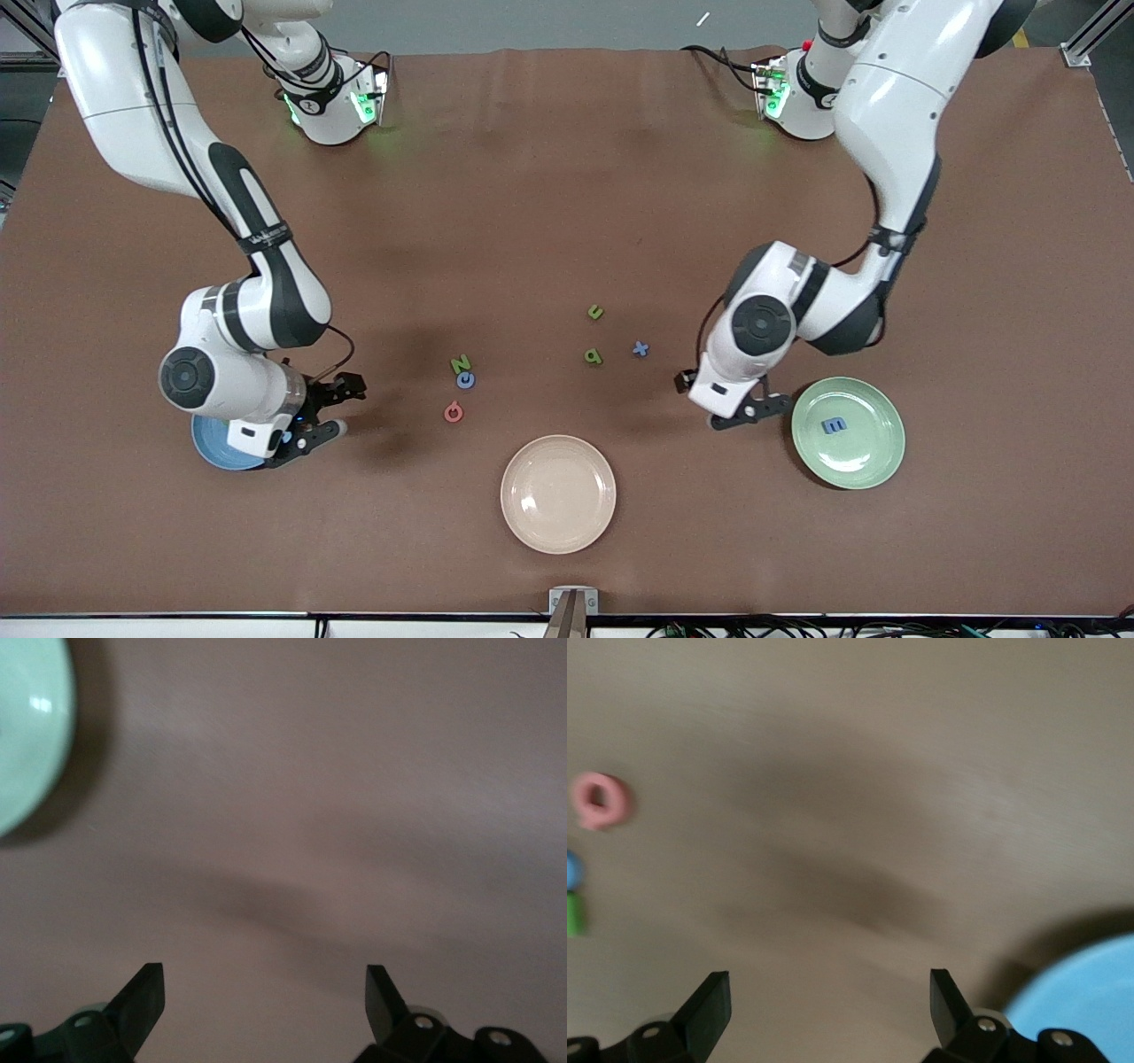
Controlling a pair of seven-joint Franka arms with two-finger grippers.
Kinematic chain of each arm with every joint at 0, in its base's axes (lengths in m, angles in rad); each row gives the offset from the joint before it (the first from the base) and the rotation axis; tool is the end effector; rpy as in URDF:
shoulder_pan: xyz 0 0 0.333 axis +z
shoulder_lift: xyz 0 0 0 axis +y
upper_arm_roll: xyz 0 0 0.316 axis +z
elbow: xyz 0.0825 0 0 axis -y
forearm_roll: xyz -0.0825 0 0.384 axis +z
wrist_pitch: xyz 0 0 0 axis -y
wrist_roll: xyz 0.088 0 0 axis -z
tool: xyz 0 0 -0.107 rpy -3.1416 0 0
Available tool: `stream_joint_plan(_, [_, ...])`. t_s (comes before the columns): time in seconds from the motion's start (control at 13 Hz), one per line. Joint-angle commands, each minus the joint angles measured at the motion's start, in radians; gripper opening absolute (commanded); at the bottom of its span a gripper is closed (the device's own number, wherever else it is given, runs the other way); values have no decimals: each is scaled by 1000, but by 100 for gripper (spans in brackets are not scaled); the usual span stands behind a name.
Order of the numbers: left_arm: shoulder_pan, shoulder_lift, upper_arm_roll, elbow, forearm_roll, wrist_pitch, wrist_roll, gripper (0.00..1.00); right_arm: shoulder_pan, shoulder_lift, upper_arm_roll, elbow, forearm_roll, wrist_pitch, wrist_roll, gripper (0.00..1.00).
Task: Sort uppercase to blue plate, lowercase to green plate
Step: 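Grasp the green N with the right gripper while the left gripper grasps blue x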
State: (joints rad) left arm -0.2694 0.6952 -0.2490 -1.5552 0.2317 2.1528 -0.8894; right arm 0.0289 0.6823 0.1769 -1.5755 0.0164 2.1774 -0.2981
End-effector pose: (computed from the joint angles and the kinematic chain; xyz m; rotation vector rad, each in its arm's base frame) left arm 0.6204 -0.3147 0.2418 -3.0421 -0.4380 0.0560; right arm 0.6809 0.1259 0.2387 -2.9322 -0.6851 0.0979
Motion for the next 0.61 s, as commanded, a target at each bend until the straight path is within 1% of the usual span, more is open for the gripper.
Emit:
stream_joint_plan(0.0, [-43, 17, 8, -3, -3, 27, -165, 99, 78, -24, 15, -17, 8, -4, 146, 99])
stream_joint_plan(0.15, [-89, 38, 10, -6, 5, 80, -369, 98, 139, -18, 15, -27, 7, 36, 232, 100])
stream_joint_plan(0.23, [-91, 40, 10, -11, 9, 106, -449, 98, 169, -20, 15, -52, 7, 74, 273, 100])
stream_joint_plan(0.38, [-105, 47, 8, -37, 6, 127, -569, 97, 216, -20, 12, -115, -4, 157, 332, 100])
stream_joint_plan(0.54, [-131, 44, 13, -92, 14, 176, -740, 92, 241, -24, 12, -193, -7, 255, 333, 100])
